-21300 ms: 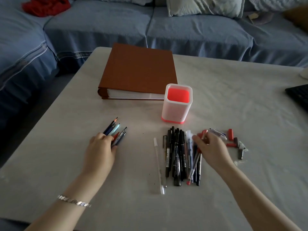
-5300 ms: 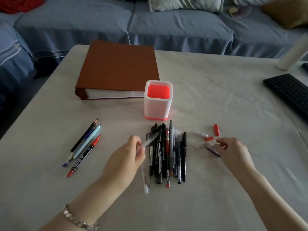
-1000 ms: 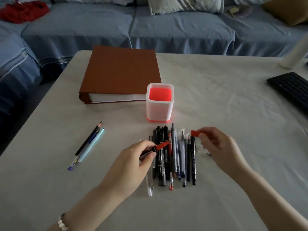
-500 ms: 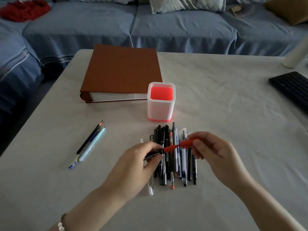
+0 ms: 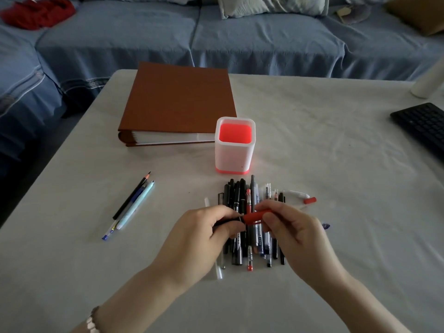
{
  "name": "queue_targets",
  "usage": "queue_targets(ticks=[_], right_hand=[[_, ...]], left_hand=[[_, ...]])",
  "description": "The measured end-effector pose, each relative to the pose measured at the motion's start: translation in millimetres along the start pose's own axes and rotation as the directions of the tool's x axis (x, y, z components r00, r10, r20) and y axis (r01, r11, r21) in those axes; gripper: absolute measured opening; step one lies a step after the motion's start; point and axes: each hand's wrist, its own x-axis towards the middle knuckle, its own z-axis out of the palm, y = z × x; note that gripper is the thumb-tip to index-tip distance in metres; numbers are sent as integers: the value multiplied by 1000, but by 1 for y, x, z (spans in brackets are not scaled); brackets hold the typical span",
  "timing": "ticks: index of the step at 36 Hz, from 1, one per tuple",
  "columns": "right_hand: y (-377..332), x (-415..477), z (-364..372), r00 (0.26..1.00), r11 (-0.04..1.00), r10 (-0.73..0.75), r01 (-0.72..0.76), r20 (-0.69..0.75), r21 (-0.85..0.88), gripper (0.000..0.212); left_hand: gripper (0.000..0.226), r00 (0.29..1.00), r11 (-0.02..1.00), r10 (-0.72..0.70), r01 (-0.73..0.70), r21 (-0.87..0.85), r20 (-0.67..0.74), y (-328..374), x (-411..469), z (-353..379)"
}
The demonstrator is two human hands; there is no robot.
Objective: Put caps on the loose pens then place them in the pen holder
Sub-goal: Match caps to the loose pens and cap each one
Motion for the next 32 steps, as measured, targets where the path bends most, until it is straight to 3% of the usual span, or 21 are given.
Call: queue_targets(ticks=[4,7,12,15,17,20,22,25,28,32], right_hand=[[2,2,2,995,994,-100,100,-3,-41,16],[7,3,1,992,992,-123,123,-13,-33,20],[18,4,-7,990,969,-74,100,120,-226,24],[28,10,-16,991,948,30,11,127,-317,26],[41,17,-28,1000,914,27,-30,-13,-406,29],[66,29,-52,977,797,58,-169,-206,-580,28],[81,35,-65,952,709,187,-300,-241,-638,31],[93,41,-70,931,614,288,-358,-222,-704,27],[98,44,-69,927,601,307,-364,-215,-711,21],[98,44,-66,925,609,290,-377,-246,-698,13]], left_hand=[[14,998,999,-35,36,-17,42,0,2,-1],[18,998,1000,-26,26,3,63,2,7,-3],[11,975,992,-62,36,124,215,-2,15,0],[15,977,985,-49,12,174,206,-2,14,10],[15,982,990,-89,69,124,166,0,17,11],[69,961,969,-247,247,13,125,-3,24,5],[80,933,935,-337,347,-68,125,-3,28,3],[72,891,860,-444,455,-233,99,-1,32,6],[60,863,795,-500,490,-356,71,-1,33,9],[57,888,832,-458,416,-368,-30,-1,31,8]])
